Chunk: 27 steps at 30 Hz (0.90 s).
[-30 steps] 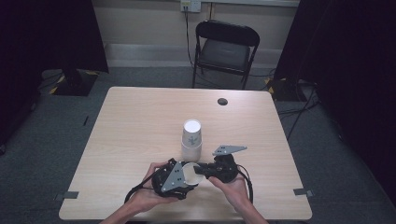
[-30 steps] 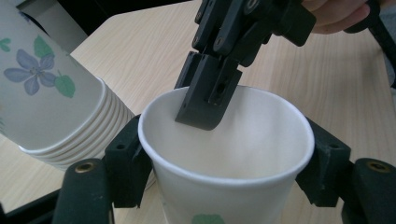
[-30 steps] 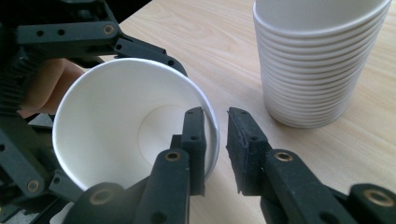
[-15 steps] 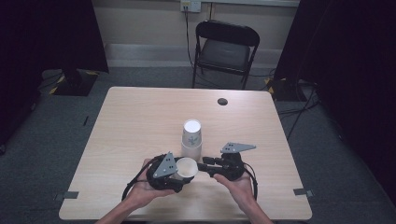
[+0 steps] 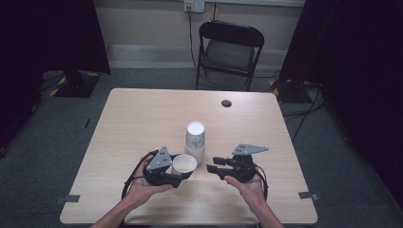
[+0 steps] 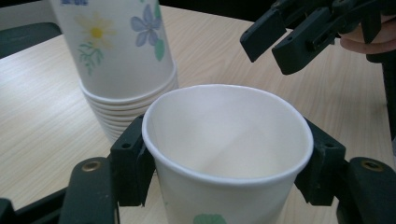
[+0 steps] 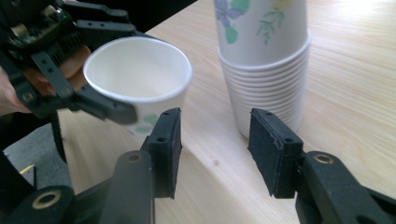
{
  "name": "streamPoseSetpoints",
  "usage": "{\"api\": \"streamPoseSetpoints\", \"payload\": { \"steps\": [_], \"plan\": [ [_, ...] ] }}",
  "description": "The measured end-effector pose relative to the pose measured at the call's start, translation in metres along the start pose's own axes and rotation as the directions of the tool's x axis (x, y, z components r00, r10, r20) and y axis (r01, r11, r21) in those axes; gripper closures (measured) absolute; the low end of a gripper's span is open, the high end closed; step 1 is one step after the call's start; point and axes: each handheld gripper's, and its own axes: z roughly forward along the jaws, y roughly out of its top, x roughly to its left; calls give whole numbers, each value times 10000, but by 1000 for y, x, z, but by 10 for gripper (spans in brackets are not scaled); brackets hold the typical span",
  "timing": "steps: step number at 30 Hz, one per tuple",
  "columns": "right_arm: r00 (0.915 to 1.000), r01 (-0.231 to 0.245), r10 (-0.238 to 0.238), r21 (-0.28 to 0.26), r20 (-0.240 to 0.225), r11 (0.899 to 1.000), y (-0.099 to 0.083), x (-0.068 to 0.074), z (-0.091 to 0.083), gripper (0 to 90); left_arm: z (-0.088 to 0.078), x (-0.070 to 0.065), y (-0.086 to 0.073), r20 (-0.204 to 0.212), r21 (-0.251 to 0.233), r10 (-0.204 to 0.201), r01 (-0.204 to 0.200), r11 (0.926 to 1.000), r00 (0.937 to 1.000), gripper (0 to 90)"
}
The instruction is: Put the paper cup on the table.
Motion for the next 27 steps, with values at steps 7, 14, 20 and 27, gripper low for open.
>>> {"api": "streamPoseSetpoints", "payload": {
  "steps": [7,14,20,27],
  "plan": [
    [9998,25,-25,-14,195,10000,-5,-10,-5,524,-10,9,0,-380,-200,-118,111,9997,9992,330],
    [9954,91,-90,-3,950,10000,-8,-15,-8,406,-18,22,-1,-855,-550,-525,479,9973,9950,331],
    [9933,141,-152,107,1144,9998,-10,-16,-9,343,-24,31,4,-1205,-814,-661,565,9951,9905,332],
    [9920,160,-182,181,1252,9997,-11,-19,-9,339,-29,47,11,-1636,-1134,-935,754,9907,9821,327]
  ]
}}
